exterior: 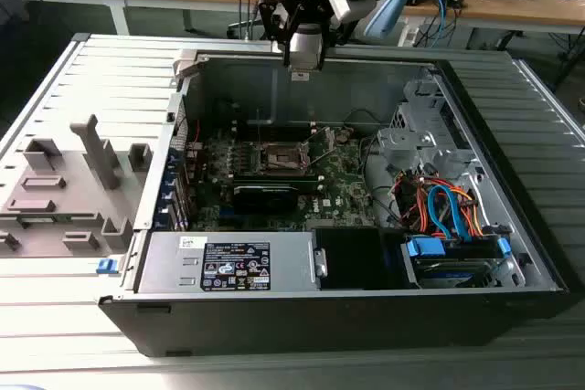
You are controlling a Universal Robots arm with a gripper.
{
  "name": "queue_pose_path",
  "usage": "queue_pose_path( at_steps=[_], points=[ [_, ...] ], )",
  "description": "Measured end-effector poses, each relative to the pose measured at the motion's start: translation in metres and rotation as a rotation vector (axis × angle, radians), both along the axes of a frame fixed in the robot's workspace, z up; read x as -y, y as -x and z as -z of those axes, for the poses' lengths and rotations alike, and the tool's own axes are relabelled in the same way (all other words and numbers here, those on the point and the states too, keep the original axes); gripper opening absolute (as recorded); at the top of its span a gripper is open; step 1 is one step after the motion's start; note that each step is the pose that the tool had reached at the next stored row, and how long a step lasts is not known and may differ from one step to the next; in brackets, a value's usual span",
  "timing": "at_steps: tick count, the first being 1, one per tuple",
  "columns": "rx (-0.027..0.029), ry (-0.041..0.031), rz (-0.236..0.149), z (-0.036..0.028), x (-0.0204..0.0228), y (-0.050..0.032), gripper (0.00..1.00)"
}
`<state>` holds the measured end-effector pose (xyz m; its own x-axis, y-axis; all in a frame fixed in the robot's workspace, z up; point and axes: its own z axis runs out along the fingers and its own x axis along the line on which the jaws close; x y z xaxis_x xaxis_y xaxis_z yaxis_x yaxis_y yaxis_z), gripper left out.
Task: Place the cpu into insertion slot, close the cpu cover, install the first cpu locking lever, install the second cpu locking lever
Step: 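Place the cpu into insertion slot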
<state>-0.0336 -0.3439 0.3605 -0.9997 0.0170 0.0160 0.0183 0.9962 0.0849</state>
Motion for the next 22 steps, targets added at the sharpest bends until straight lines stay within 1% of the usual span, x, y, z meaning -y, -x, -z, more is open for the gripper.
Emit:
queue_pose_path(
  at_steps=[1,3,7,13,22],
  points=[
    [0.0,0.0001,0.0,0.0,0.0,0.0,0.55],
    [-0.0001,0.0001,0.0,0.0024,0.0006,0.0008,0.55],
    [0.0002,-0.0003,0.0,0.0029,0.0012,0.0009,0.55],
    [0.0,0.0,0.0,0.0032,0.0044,0.001,0.55],
    [0.0,0.0001,0.0,0.0035,0.0059,0.001,0.55]
  ],
)
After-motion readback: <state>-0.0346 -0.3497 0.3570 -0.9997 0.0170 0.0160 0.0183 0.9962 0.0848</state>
